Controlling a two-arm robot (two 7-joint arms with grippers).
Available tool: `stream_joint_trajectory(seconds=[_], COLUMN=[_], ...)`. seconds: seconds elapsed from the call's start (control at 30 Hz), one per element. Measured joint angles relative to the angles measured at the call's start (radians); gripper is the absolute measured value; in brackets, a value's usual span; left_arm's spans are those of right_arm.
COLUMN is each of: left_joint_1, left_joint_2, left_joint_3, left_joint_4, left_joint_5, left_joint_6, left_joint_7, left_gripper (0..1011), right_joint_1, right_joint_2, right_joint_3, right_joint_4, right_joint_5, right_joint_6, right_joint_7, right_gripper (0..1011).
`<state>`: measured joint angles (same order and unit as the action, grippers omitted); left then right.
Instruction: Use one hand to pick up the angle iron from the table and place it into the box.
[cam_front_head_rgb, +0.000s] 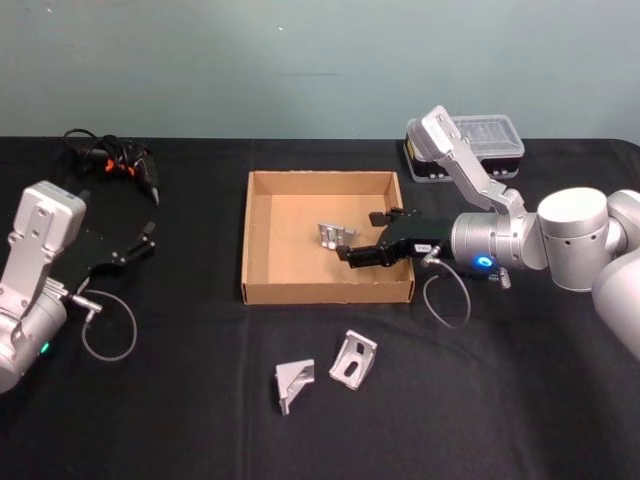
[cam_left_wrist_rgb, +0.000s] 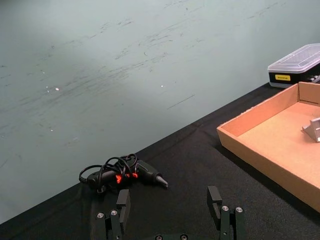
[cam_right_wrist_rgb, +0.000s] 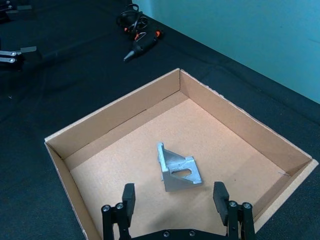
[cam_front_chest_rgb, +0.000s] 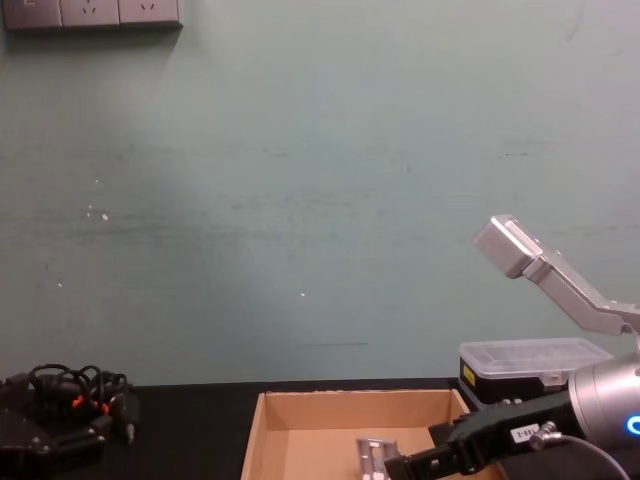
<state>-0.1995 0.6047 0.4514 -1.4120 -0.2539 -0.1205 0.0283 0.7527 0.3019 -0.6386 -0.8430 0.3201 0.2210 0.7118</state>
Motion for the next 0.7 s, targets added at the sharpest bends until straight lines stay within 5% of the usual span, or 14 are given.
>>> stream_joint_trajectory(seconds=[0.27, 0.7], left_joint_1=[0.000, 0.000], left_joint_2=[0.000, 0.000], left_joint_3=[0.000, 0.000], left_joint_4=[0.000, 0.000], left_joint_5=[0.000, 0.000], left_joint_6=[0.000, 0.000], left_joint_7=[0.000, 0.000], left_gripper=[1011, 1011], right_joint_1=[-0.043, -0.197], right_joint_2=[0.045, 0.206], right_joint_3=[0.022, 0.063], right_joint_4=[-0.100, -0.433], right_joint_5=[0.022, 0.136], right_joint_6=[-0.003, 0.113], right_joint_7=[0.021, 0.043], right_gripper=[1000, 1000])
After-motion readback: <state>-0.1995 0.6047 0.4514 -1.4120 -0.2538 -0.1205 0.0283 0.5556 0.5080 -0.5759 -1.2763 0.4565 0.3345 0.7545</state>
